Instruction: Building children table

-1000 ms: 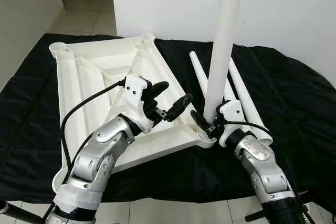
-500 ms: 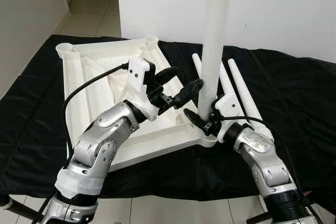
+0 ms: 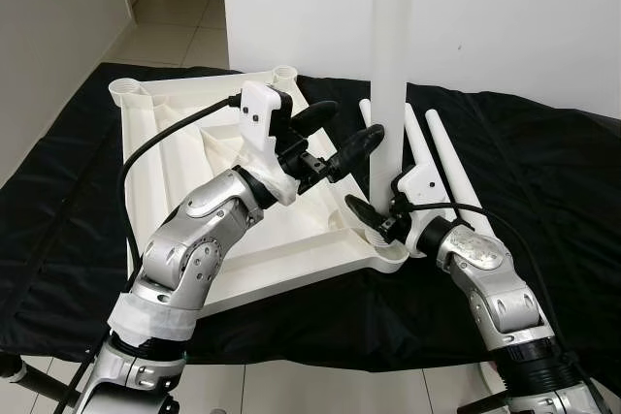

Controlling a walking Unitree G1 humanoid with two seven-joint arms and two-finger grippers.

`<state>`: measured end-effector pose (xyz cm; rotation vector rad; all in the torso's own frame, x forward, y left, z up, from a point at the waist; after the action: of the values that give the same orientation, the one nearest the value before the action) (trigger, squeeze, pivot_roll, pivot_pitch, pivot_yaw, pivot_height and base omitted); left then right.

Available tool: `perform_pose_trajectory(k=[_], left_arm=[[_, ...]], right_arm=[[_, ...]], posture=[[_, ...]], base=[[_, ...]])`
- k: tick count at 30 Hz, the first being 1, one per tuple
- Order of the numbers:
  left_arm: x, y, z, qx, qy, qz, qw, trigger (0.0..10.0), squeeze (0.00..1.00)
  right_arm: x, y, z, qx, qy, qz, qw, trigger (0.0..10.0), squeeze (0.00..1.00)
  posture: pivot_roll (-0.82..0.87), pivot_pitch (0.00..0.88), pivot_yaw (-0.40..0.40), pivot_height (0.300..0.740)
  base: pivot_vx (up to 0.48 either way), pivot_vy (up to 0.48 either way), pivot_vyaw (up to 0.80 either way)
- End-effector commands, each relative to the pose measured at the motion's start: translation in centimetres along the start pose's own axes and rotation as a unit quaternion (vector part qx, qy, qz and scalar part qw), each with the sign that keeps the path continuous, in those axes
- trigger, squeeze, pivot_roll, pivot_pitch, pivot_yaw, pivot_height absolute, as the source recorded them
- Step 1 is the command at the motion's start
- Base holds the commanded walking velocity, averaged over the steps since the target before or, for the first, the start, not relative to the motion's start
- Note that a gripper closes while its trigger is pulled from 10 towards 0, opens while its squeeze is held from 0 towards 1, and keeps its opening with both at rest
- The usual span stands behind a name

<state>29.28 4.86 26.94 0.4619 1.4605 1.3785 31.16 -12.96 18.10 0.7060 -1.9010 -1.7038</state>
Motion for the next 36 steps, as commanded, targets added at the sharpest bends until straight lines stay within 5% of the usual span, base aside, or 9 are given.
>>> perform_pose_trajectory(k=[1,22,23,26,27,36], left_arm=[[-0.4,0.6,-1.4,-0.002,-0.102,-0.028,0.994,10.0,0.0],[-2.1,0.1,0.0,-0.048,-0.061,-0.003,0.997,10.0,0.0],[-2.0,0.0,0.1,-0.049,-0.06,-0.001,0.997,8.4,0.0],[-1.9,-0.1,0.3,-0.05,-0.06,0.001,0.997,8.4,0.0],[-1.8,0.0,0.5,-0.04,-0.051,-0.006,0.998,0.0,0.0],[-1.9,-0.1,0.7,-0.047,-0.051,-0.003,0.998,0.0,0.0]], right_arm=[[-0.1,-0.2,0.3,0.002,0.01,0.012,1.0,10.0,0.0],[-0.3,-0.5,0.4,0.019,0.032,0.039,0.999,10.0,0.0],[-0.3,-0.5,0.4,0.019,0.031,0.04,0.999,10.0,0.0],[-0.3,-0.5,0.4,0.018,0.03,0.041,0.999,10.0,0.0],[-0.3,-0.5,0.4,0.018,0.03,0.041,0.999,10.0,0.0],[-0.4,-0.6,0.4,0.019,0.03,0.039,0.999,10.0,0.0]], posture=[[0.01,0.044,-0.036,0.74],[0.01,0.037,-0.038,0.74],[0.01,0.038,-0.038,0.74],[0.01,0.038,-0.038,0.74],[0.01,0.038,-0.038,0.74],[0.02,0.039,-0.033,0.74]], base=[[0.0,0.0,0.0],[0.0,0.0,0.0],[0.0,0.0,0.0],[0.0,0.0,0.0],[0.0,0.0,0.0],[0.0,0.0,0.0]])
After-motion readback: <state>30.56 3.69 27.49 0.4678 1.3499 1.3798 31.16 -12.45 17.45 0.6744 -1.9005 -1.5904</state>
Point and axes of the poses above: a point about 5 cm out from each wrist's last joint towards the gripper, its own x axis pointing back from the gripper into the wrist, its own y axis along the axis of the wrist's last joint, z = x × y, the point moved 1 cm from there along -x, pointing out of the wrist towards the gripper, and after that the axes turned 12 degrees about -x, right-handed, at the moved point
